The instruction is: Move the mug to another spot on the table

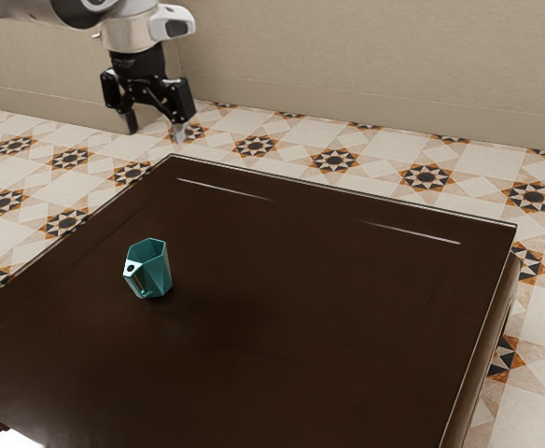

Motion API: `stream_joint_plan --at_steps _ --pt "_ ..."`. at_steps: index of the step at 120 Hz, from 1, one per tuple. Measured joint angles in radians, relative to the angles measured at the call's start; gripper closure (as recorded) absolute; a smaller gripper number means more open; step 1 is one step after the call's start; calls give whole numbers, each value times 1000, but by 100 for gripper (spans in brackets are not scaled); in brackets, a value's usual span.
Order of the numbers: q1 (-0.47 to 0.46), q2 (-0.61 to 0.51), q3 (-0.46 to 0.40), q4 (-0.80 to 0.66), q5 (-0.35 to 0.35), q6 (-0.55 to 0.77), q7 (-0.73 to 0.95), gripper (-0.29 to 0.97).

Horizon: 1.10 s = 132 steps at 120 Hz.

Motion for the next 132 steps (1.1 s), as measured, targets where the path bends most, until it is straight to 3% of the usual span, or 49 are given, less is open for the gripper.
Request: stream_joint_plan --at_steps 24,34,50,62,77,98,132 --pt "10 -53 -6 -66 -19 -2 -15 0" --pt "9 -210 -8 -268 -22 24 -21 0" --pt "38 -374 -18 -546 -19 101 -28 0" --pt "200 -468 -160 -739 -21 184 -33 0" --pt "250 -525 -199 -916 -22 283 -38 0" --pt "278 -528 -198 -1081 -36 459 17 0" --pt "358 -363 -197 -1130 -108 709 200 0"
